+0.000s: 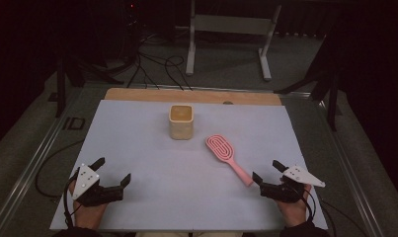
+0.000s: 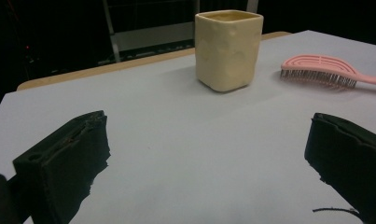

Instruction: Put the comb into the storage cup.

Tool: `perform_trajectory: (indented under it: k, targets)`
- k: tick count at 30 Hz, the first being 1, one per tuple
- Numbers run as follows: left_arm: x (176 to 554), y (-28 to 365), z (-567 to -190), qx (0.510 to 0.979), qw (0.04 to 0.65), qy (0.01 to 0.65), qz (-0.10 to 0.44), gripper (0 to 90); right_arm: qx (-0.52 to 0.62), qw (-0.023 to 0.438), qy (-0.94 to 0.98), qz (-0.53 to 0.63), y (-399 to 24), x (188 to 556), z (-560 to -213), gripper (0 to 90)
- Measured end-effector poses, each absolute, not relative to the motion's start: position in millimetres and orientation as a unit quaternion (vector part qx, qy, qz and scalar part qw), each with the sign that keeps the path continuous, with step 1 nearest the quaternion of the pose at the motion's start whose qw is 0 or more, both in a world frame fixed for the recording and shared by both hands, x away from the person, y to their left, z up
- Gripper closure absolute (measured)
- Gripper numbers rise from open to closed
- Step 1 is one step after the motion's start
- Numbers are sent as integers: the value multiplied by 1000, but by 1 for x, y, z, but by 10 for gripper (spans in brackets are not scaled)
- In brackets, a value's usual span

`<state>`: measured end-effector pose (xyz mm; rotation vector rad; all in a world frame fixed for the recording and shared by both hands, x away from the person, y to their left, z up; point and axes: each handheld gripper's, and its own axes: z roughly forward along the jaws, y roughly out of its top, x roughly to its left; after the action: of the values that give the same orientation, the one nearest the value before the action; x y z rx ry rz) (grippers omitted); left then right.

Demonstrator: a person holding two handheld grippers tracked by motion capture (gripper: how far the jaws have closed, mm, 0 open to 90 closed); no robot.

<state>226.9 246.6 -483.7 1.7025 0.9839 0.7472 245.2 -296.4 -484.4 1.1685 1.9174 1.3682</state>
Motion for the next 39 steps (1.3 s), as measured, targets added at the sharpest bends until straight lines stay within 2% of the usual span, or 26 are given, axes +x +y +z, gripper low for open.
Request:
perform_trajectory:
  k: [39]
  targets:
    - [228,245,-487,703,490,413,309,4,426,230,745,459,-270,275,-444,87]
